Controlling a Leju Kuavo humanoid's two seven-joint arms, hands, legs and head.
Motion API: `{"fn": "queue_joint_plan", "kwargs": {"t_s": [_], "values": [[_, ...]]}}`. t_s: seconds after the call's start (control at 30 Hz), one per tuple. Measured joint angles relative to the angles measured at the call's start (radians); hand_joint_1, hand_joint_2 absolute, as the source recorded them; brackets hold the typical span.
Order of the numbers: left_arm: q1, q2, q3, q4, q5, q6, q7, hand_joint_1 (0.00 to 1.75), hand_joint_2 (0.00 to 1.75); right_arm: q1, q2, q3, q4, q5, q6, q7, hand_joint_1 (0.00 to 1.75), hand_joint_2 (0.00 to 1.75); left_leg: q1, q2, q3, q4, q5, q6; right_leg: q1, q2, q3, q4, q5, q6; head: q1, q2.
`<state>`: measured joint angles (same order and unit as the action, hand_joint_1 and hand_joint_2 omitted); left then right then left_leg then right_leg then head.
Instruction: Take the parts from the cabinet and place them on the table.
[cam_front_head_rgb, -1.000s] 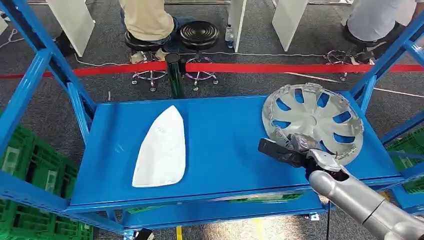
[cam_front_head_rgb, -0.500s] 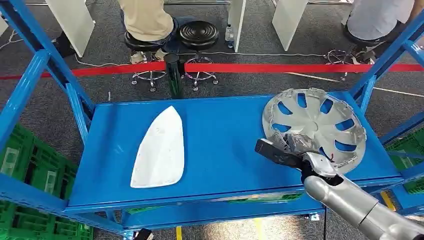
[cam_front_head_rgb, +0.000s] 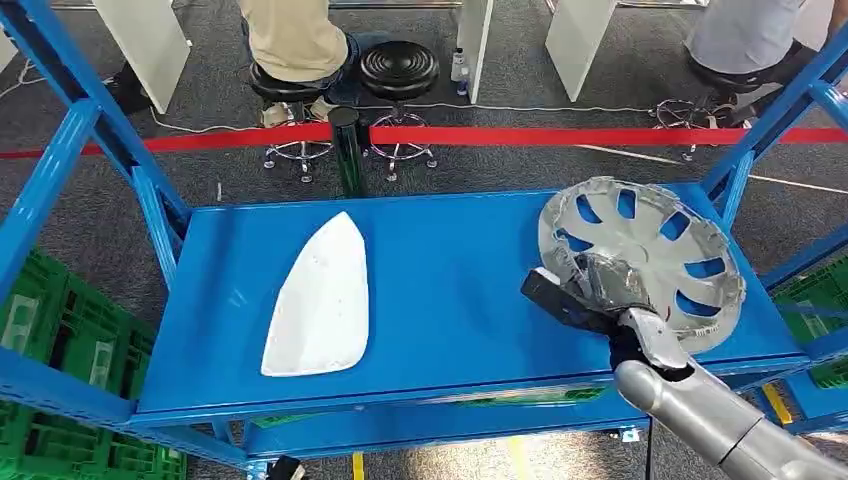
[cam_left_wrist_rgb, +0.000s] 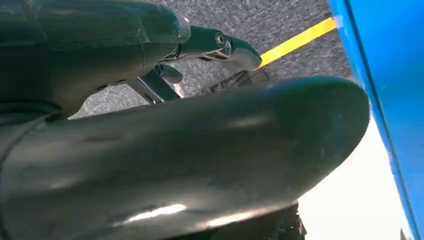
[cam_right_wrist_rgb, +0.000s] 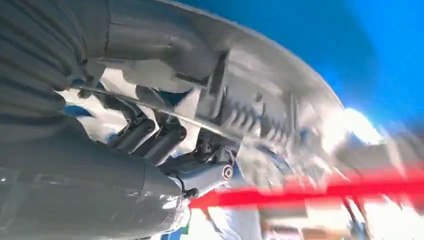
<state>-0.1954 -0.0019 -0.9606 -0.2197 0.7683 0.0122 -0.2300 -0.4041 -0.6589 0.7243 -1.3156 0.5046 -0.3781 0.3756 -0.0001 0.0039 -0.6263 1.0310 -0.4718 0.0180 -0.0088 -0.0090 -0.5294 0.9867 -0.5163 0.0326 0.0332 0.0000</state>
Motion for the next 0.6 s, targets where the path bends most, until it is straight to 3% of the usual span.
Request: {"fn": "queue_joint_plan", "kwargs": {"t_s": [0.17,0.4,0.6], "values": [[0.005,0.0,0.0,0.0,0.004,0.007,-0.023,0.0,0.0,0.059,0.016,-0.116,-0.069,-0.121,-0.152,-0.217,1.75,1.75,0.0,0.003,0.0,-0.001,0.0,0.0,0.0,0.0,0.0,0.0,0.0,0.0,0.0,0.0],[0.005,0.0,0.0,0.0,0.005,0.008,-0.029,0.0,0.0,0.088,0.027,-0.193,-0.131,-0.153,-0.165,-0.263,1.75,1.75,0.0,0.005,0.001,-0.001,-0.001,-0.001,0.0,0.001,0.0,0.0,0.0,-0.001,0.0,0.0],[0.004,0.0,0.0,0.0,0.0,0.007,-0.062,0.0,0.0,0.125,0.042,-0.268,-0.208,-0.268,-0.2,-0.386,1.75,1.75,0.0,0.008,0.001,-0.001,-0.001,-0.001,0.0,0.002,0.0,0.0,-0.001,-0.001,-0.001,0.0]]}}
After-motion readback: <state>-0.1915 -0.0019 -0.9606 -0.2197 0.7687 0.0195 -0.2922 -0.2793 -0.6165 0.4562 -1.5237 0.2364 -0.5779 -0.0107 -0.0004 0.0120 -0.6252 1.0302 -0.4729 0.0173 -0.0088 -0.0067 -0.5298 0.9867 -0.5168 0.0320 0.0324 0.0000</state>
